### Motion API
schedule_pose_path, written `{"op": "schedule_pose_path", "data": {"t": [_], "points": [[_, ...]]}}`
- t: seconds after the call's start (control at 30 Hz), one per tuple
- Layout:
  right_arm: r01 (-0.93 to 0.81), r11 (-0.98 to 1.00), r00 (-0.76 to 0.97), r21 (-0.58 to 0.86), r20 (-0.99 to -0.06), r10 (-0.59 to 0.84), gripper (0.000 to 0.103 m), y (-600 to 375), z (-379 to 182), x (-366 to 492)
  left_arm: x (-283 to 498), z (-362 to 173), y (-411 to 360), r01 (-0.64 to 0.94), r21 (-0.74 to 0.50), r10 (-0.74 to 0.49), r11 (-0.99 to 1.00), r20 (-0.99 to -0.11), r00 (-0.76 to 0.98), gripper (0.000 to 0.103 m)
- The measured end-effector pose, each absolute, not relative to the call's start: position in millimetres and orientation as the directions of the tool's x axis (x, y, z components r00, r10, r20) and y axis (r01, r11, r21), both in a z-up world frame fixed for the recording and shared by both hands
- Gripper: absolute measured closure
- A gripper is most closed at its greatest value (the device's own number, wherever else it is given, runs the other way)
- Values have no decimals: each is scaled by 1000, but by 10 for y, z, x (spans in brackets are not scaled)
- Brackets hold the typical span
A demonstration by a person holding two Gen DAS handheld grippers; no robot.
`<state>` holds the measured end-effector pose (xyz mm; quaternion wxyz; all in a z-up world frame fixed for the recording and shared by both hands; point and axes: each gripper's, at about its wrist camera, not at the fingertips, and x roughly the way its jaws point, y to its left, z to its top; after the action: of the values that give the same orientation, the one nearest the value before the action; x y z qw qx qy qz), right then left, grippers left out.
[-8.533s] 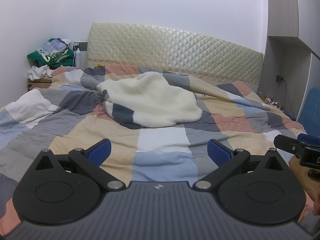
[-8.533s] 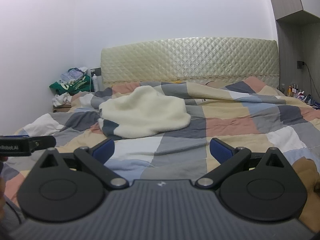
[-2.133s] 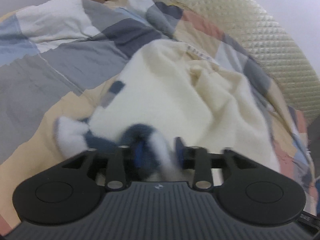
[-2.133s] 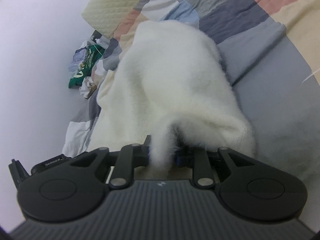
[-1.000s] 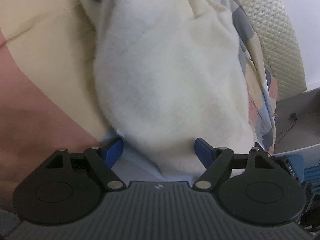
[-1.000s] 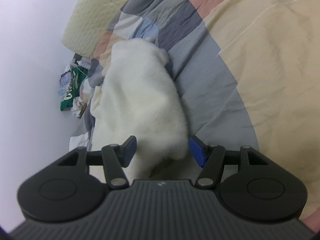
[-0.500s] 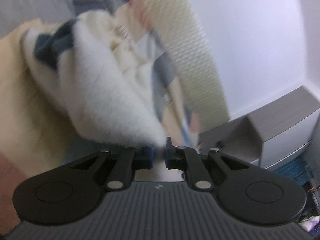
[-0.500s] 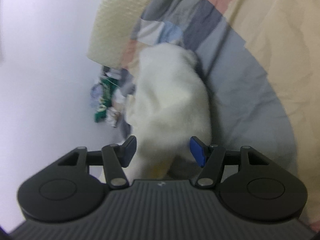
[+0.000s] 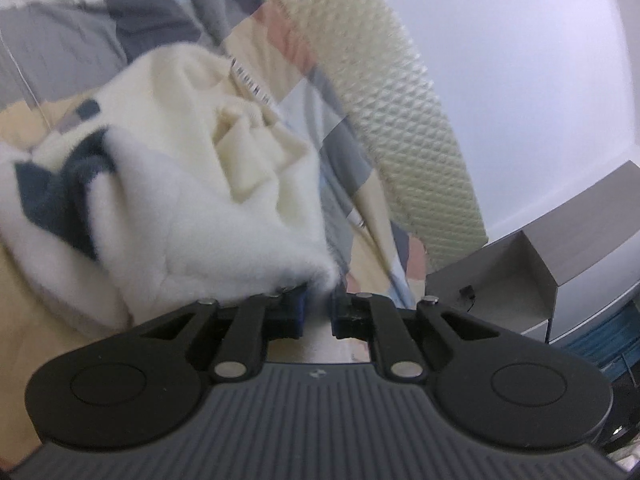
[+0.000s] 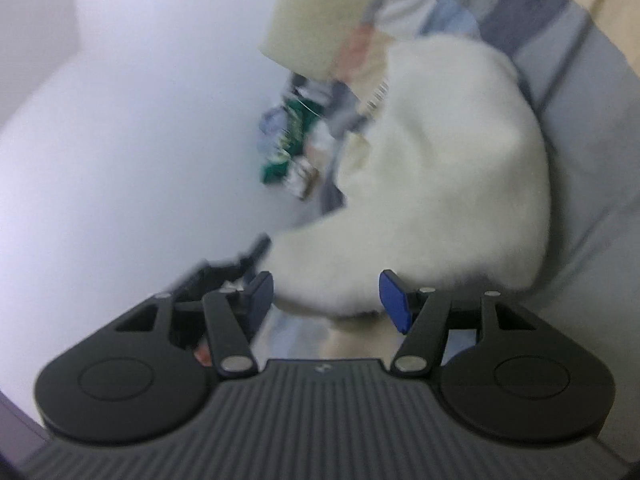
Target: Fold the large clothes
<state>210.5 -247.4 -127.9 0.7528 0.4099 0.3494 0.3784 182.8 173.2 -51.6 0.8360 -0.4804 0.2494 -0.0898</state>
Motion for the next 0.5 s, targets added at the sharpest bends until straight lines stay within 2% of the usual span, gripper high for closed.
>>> {"op": "schedule_pose_path", "data": {"t": [0.2, 0.4, 0.5], "points": [[-181, 371, 448, 911, -260, 856, 41, -2317, -1568, 2298, 2095, -658, 1725, -111, -815, -363, 569, -371, 855, 90], [-216, 329, 373, 919, -234, 898, 41, -2159, -1496, 2162, 2119, -783, 1810, -138, -829, -347, 541, -370, 862, 90], [-219, 358, 347, 908, -270, 898, 41, -2030, -1538, 2105, 2101, -812, 1814, -149, -835, -341, 529, -371, 864, 86]]}}
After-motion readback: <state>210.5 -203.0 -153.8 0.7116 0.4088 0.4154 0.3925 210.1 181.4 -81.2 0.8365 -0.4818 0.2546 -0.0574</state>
